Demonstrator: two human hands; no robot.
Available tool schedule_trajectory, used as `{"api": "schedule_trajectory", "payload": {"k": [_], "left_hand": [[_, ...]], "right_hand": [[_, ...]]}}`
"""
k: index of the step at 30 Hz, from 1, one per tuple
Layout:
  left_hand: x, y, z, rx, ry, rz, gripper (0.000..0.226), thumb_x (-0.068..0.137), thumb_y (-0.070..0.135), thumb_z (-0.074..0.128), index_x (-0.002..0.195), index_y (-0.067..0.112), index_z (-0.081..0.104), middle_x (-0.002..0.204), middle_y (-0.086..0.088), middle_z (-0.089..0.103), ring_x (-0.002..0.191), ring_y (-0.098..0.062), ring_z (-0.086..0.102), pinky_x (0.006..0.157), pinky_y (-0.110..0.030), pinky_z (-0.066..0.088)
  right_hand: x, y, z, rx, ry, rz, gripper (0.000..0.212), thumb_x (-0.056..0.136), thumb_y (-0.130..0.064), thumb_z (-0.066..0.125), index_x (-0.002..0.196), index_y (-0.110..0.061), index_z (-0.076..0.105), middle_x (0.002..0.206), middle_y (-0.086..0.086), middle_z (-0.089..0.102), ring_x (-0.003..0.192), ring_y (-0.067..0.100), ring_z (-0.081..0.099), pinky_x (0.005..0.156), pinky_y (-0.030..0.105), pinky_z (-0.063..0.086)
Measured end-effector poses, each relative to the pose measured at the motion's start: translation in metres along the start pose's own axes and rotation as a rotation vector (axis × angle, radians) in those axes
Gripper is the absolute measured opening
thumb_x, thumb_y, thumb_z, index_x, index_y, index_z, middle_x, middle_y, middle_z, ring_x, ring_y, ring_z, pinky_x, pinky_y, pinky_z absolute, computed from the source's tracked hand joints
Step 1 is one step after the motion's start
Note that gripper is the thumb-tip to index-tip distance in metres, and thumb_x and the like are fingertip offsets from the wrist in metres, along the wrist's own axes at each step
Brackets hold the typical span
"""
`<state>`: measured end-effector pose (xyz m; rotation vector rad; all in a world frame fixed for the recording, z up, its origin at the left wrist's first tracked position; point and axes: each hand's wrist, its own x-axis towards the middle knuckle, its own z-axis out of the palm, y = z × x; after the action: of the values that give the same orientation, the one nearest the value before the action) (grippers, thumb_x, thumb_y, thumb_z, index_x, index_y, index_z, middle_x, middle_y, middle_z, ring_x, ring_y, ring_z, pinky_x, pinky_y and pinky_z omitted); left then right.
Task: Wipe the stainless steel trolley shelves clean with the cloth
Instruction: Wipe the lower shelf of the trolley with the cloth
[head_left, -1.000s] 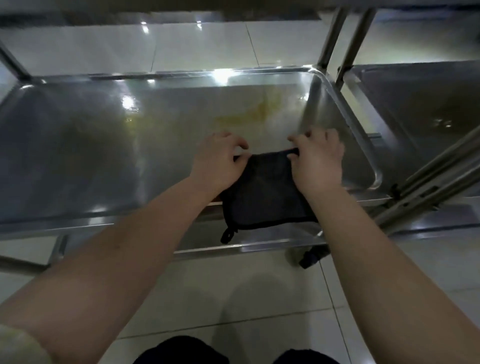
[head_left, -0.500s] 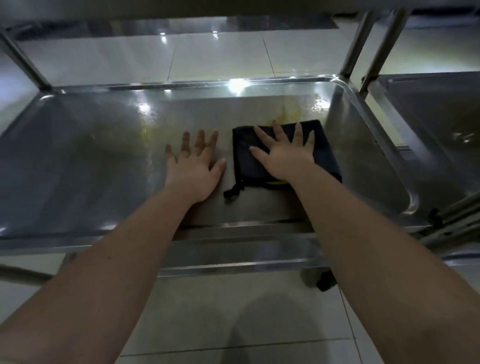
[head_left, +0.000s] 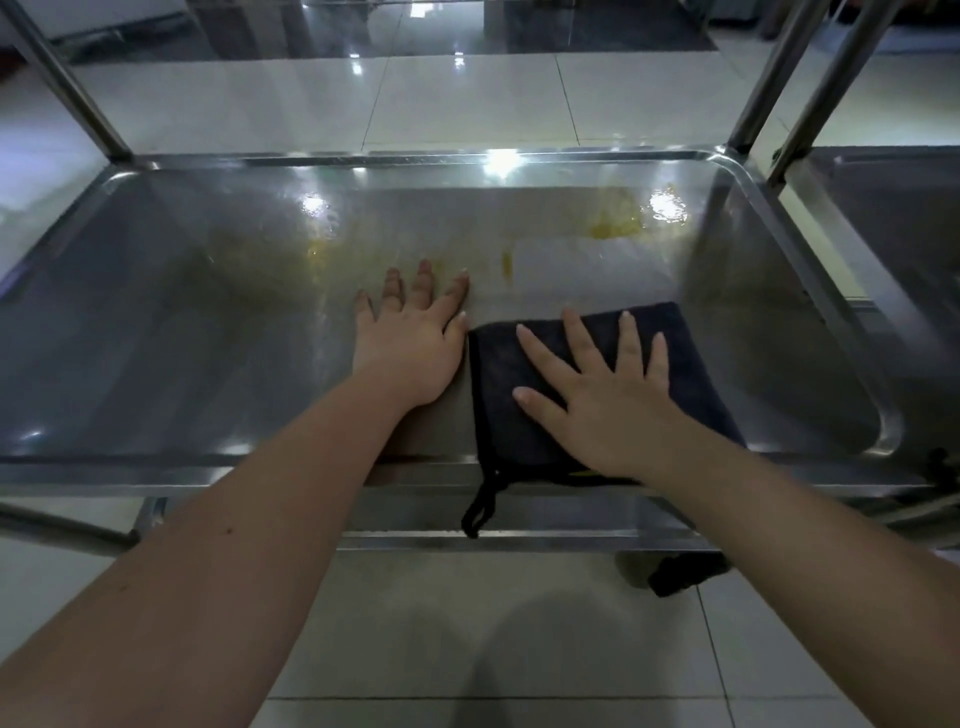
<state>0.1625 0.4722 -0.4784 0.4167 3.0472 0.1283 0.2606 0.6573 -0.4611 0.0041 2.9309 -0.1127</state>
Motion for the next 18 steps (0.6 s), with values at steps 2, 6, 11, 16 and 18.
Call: {"api": "schedule_trajectory", "payload": {"k": [2, 6, 11, 16, 18], "left_hand": [[0.001, -0.001, 0.0, 0.013, -0.004, -0.002, 0.053, 0.104, 0.046, 0.014, 0.155, 0.041, 0.001, 0.165, -0.001, -0.004, 0.15, -0.033, -0.005, 0.118, -0.059, -0.001], [0.0, 0.0, 0.0, 0.019, 0.002, -0.017, 0.056, 0.104, 0.042, 0.017, 0.157, 0.032, -0.002, 0.165, -0.001, -0.004, 0.151, -0.03, -0.004, 0.118, -0.058, -0.001], [0.003, -0.005, 0.0, -0.075, 0.072, -0.05, 0.057, 0.105, 0.032, 0.023, 0.157, 0.02, 0.003, 0.165, -0.001, 0.003, 0.152, -0.022, -0.002, 0.12, -0.052, 0.001], [0.0, -0.004, 0.001, -0.076, 0.091, -0.035, 0.055, 0.105, 0.032, 0.022, 0.157, 0.023, 0.007, 0.165, 0.001, 0.004, 0.152, -0.024, -0.002, 0.12, -0.051, 0.002], [0.0, -0.003, 0.002, -0.074, 0.093, -0.028, 0.055, 0.105, 0.033, 0.023, 0.157, 0.027, 0.006, 0.165, 0.002, 0.005, 0.152, -0.026, -0.002, 0.12, -0.054, 0.001]], "right_hand": [[0.038, 0.006, -0.008, 0.011, 0.01, 0.03, 0.061, 0.091, -0.074, 0.007, 0.146, -0.057, -0.013, 0.162, -0.009, -0.02, 0.146, 0.043, -0.018, 0.115, 0.061, -0.014], [0.125, 0.006, -0.023, 0.057, 0.031, 0.131, 0.063, 0.093, -0.072, 0.011, 0.151, -0.051, -0.005, 0.164, -0.007, -0.014, 0.145, 0.045, -0.017, 0.113, 0.064, -0.013], [0.152, -0.005, -0.028, 0.082, 0.044, 0.127, 0.064, 0.095, -0.07, 0.014, 0.152, -0.049, -0.002, 0.164, -0.006, -0.01, 0.145, 0.045, -0.017, 0.112, 0.065, -0.013], [0.067, -0.006, -0.009, 0.041, 0.061, 0.056, 0.064, 0.094, -0.069, 0.008, 0.152, -0.047, -0.006, 0.164, -0.002, -0.011, 0.146, 0.046, -0.013, 0.114, 0.063, -0.01], [0.009, -0.01, 0.004, -0.007, 0.089, -0.016, 0.068, 0.087, -0.071, -0.005, 0.151, -0.047, -0.012, 0.164, 0.0, -0.014, 0.146, 0.046, -0.013, 0.115, 0.062, -0.009]]}}
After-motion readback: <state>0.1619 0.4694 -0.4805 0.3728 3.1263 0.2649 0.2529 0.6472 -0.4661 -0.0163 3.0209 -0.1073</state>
